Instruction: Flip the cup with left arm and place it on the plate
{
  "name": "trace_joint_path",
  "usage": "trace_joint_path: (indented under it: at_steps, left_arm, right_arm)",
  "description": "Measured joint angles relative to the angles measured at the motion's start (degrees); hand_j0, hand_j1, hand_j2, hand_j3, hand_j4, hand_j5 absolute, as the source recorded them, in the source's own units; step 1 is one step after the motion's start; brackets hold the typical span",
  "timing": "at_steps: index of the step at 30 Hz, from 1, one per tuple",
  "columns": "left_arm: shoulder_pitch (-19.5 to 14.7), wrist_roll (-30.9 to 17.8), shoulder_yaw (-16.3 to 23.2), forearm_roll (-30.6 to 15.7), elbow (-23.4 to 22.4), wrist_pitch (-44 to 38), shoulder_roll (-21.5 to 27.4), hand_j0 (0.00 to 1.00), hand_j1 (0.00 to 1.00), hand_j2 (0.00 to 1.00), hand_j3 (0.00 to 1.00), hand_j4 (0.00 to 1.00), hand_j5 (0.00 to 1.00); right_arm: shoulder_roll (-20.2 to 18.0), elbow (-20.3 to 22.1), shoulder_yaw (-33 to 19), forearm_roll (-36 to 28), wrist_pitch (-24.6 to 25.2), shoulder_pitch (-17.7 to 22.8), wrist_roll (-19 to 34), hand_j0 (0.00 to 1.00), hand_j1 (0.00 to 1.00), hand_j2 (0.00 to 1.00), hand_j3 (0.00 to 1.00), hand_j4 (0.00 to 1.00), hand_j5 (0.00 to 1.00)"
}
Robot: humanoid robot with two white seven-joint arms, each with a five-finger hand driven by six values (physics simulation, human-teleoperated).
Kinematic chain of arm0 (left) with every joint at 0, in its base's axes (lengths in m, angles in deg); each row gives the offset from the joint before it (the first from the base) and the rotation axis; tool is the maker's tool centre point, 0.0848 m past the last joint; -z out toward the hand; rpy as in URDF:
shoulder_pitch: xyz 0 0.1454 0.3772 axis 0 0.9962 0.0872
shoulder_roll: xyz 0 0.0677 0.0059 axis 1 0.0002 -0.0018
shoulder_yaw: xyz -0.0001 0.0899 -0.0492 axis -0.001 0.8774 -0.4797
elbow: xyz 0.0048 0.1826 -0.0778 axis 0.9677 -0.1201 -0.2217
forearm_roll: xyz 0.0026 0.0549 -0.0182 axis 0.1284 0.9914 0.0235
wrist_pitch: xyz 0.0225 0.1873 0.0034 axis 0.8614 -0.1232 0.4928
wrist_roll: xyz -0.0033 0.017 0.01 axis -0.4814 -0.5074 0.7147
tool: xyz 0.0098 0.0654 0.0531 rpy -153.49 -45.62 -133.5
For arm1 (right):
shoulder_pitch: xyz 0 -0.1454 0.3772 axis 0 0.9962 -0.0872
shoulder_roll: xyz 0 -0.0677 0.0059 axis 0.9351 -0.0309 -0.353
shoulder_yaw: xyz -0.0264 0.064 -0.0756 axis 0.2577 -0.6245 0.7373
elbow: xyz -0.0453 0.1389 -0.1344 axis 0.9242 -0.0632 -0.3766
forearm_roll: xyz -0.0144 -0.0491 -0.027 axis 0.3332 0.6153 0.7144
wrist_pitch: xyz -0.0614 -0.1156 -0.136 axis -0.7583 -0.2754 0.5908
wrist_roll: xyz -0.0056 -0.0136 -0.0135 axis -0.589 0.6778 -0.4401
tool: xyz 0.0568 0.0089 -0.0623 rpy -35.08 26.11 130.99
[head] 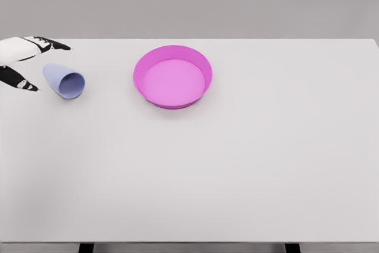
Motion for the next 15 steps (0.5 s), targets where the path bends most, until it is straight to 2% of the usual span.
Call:
trace_joint_path:
  at_steps: [3, 7, 15]
  left_arm:
    - [-0.4, -0.2, 0.0, 3.4, -3.3, 0.0, -1.9, 1.0, 1.0, 1.0, 1.0, 1.0, 1.0]
    - [-1.8, -0.3, -0.1, 8.1, -5.2, 0.0, -5.8, 1.0, 1.0, 1.0, 1.0, 1.0, 1.0]
    - [-2.7, -0.4, -0.1, 12.7, -10.6, 0.0, -9.1, 1.0, 1.0, 1.0, 1.0, 1.0, 1.0]
  right_arm:
    - [0.0, 0.0, 0.0, 0.0, 0.0, 0.0, 0.0, 1.0, 1.0, 1.0, 1.0, 1.0, 1.0]
    - [0.0, 0.0, 0.0, 0.0, 0.0, 0.0, 0.0, 1.0, 1.0, 1.0, 1.0, 1.0, 1.0]
    - [0.0, 0.0, 0.0, 0.0, 0.0, 0.0, 0.0, 1.0, 1.0, 1.0, 1.0, 1.0, 1.0]
